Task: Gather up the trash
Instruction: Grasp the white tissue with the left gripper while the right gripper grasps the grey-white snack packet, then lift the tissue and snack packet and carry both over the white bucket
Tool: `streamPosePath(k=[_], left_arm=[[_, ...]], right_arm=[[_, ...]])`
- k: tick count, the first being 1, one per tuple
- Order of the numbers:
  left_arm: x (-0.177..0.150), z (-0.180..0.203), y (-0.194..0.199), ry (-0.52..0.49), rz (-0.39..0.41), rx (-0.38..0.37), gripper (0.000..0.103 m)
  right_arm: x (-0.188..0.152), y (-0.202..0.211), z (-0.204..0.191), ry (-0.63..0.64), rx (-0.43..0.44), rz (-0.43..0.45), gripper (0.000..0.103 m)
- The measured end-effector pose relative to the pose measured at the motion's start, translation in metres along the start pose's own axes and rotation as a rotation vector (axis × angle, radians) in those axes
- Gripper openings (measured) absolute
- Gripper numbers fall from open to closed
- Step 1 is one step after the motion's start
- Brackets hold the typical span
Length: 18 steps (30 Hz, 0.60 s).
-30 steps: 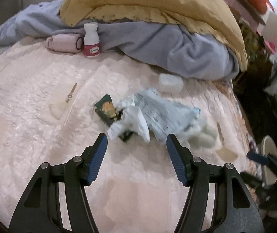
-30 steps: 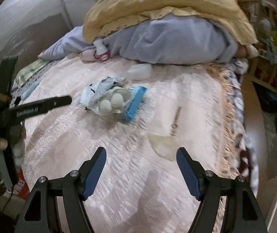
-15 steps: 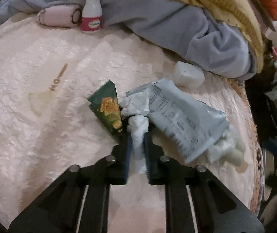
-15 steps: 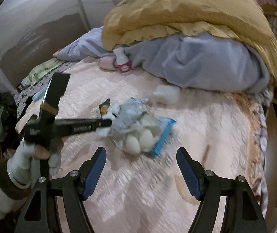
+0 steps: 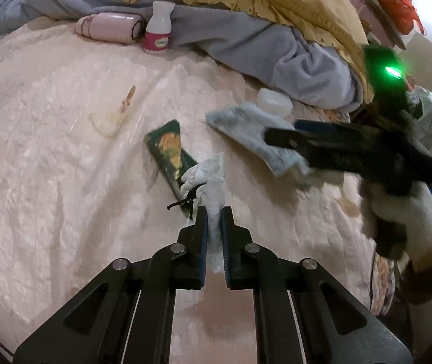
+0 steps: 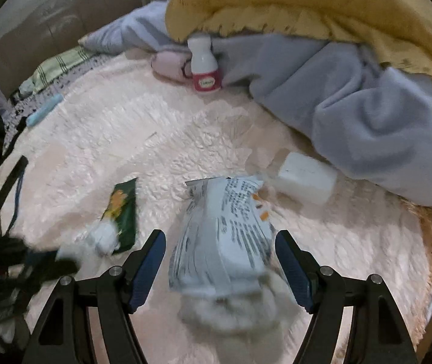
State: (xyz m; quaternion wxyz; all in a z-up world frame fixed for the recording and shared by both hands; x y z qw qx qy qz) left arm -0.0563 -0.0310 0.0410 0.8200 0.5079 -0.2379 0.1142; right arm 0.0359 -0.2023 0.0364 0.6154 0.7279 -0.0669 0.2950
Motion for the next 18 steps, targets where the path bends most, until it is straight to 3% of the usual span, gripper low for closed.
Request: streamPosePath(k=[1,2,3,6,13,18], left_arm=[[-0.002,0.000,0.000,-0.001,-0.002,0.000,0.006],[-0.004,0.000,0.001,0.000,-0.003,-0.002,0.006],[-0.007,-0.001,0.002,0.004,-0.004,-0.004,0.006],[-0.012,-0.002,0.006,0.011,0.002,-0.013,0.006],[-0.033,0.012,0.020,0.007,-0.006,-0.056,0.006],[-0.055,0.031,0.026,-0.029,-0.030,-0.052,0.006]], right_arm=[[0.001,-0.008,-0.001,-0.006,0.009,-0.014,0.072],[0.000,-0.012,-0.001,-0.010,0.019,-0.020,0.064],[-0.001,-0.015,-0.003,-0.009,0.025,-0.018,0.050],[-0.007,-0.004,-0.010,0.018,0.038,0.023,0.042],[-0.042,0.064,-0.029,0.052,0.152,0.103,0.040],[-0.098,0.108,-0.031,0.046,0.194,0.091,0.040]])
Point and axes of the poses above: each gripper's, at about its wrist camera, not at the fingertips, and y roughly against the way its jaws point, z to its right, x to its top, the point moved 3 cm from there along -y, roughly the way its jaws point
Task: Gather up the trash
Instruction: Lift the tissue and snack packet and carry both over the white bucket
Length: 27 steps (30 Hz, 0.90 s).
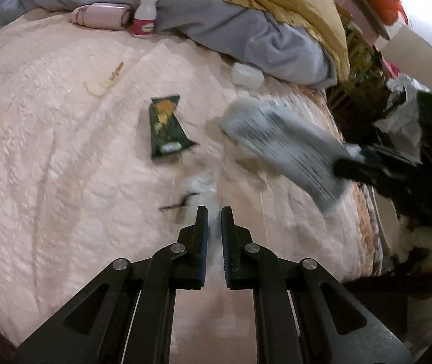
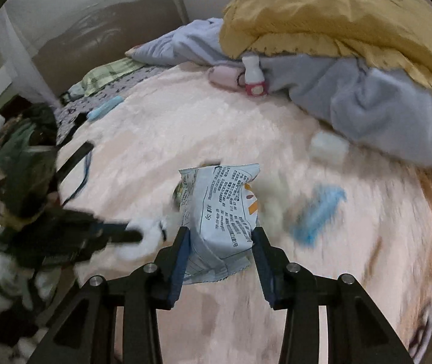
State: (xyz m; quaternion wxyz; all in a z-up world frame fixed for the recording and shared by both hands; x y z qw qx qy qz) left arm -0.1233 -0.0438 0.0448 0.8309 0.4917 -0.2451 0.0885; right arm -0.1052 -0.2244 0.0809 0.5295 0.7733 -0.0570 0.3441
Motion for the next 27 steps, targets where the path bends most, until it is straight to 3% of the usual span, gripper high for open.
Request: streamPosePath(k=[4,6,8,10,11,16,20,21,22,23,24,27], left_arm=[[-0.013,0.011,-0.007,-0.033,-0.040,0.033,0.007],[-0.015,0.013,-0.013,-0.044,-0.047,0.067,0.008],[-0.014,0.012,-0.015,-0.062,-0.036,0.114,0.020],[-0.013,0.010,-0.015,-0.051,-0.021,0.123,0.035],[-0.012,0.009,-0.015,-0.041,-0.012,0.121,0.039],[-0.004,-0.004,-0.019,0.004,0.016,0.160,0.048],[-0.003,-0.009,-0.035,0.023,-0.011,0.154,0.047],[-0.003,-0.009,-0.040,0.028,-0.024,0.149,0.047],[-0.004,-0.008,-0.042,0.029,-0.032,0.145,0.036],[-0.005,-0.006,-0.044,0.025,-0.037,0.141,0.017],[-0.005,-0.004,-0.045,0.018,-0.040,0.138,0.015],[-0.004,0.009,-0.042,0.008,-0.028,0.099,0.014]], right_arm=[[-0.049,0.022,0.011,-0.017,-0.047,-0.064,0.040],[-0.067,0.022,0.023,-0.037,-0.089,-0.107,0.052],[-0.081,0.018,0.031,-0.044,-0.130,-0.149,0.054],[-0.087,0.016,0.035,-0.058,-0.141,-0.151,0.067],[-0.087,0.016,0.035,-0.063,-0.135,-0.138,0.076],[-0.079,0.005,0.029,-0.046,-0.105,-0.103,0.081],[-0.075,-0.020,0.026,-0.017,-0.111,-0.136,0.079],[-0.076,-0.024,0.025,-0.011,-0.118,-0.138,0.069],[-0.078,-0.026,0.026,-0.009,-0.121,-0.135,0.066],[-0.079,-0.024,0.027,-0.012,-0.125,-0.123,0.059],[-0.080,-0.020,0.028,-0.015,-0.121,-0.106,0.050],[-0.080,-0.001,0.031,-0.027,-0.124,-0.057,0.048]])
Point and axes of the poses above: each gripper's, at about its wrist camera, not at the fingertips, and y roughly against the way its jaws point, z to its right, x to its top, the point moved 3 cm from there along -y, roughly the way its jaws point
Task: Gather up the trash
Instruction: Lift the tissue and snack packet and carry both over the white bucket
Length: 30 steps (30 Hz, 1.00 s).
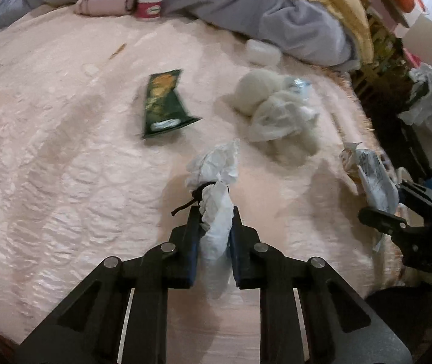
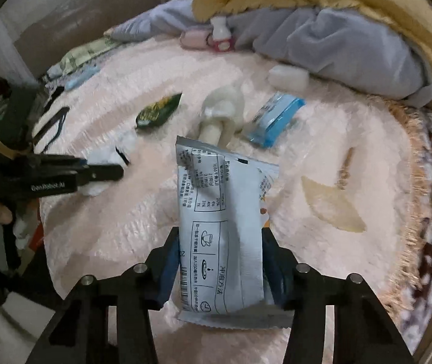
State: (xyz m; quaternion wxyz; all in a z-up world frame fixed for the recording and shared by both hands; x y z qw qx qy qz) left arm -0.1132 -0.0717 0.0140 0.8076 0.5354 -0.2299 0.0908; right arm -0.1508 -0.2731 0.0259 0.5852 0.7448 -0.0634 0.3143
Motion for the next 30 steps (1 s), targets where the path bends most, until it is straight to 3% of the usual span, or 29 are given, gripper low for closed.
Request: streamPosePath(k=[16,30], left_arm=[[0.020,0.122,0.019,-0.184,0.066,-0.104,0.014],[0.024,0.227,0.013,-0.375,0.070,-0.149,0.014]], right_arm=[[-0.031,0.087,0.036,-0.088,-0.141,0.138,0.048],[-0.084,0.147,0.096,-0.225,-0.279,0.174,0.048]])
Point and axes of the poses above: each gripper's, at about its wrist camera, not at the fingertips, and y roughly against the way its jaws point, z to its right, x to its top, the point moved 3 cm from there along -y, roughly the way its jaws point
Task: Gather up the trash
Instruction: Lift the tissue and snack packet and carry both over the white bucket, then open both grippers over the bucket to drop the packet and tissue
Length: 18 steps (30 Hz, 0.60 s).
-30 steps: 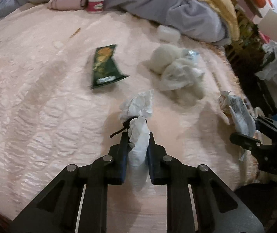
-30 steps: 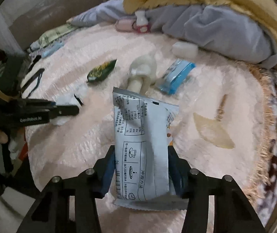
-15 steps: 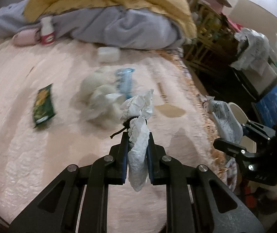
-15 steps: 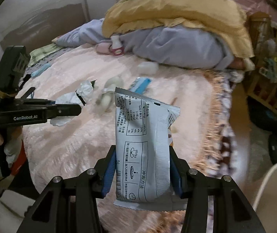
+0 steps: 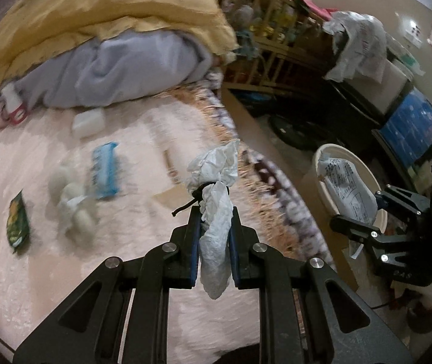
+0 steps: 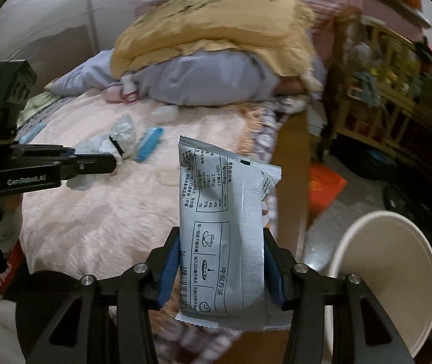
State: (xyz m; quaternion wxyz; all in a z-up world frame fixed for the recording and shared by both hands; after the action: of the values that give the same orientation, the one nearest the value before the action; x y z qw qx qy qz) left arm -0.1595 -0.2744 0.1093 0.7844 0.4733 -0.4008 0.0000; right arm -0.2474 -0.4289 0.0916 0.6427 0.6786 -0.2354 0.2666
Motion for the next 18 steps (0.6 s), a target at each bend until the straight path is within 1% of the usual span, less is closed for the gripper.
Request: streamPosePath(k=[5,8,13,18], left_arm=[[0.013,0.034,-0.011,-0.060,-0.007,-0.034,0.014],[0.020,0.055,-0.019,-0.088,-0.018,-0.059,0.014],[0.029,0.094,-0.035,-0.137,-0.038,-0.102,0.014],[0.035,0.130,-0.048,-0.185,-0.063,-0.141,0.014]], right_arm=[[-0.011,0.014,0.031,-0.060,-0.050,0.008,0.048],[-0.020,0.022,0.051,-0.103,-0.094,0.006,0.048],[-0.034,0.028,0.077,-0.146,-0.155,-0.013,0.049],[-0.049,0.033,0.102,-0.201,-0.186,-0.019,0.049]])
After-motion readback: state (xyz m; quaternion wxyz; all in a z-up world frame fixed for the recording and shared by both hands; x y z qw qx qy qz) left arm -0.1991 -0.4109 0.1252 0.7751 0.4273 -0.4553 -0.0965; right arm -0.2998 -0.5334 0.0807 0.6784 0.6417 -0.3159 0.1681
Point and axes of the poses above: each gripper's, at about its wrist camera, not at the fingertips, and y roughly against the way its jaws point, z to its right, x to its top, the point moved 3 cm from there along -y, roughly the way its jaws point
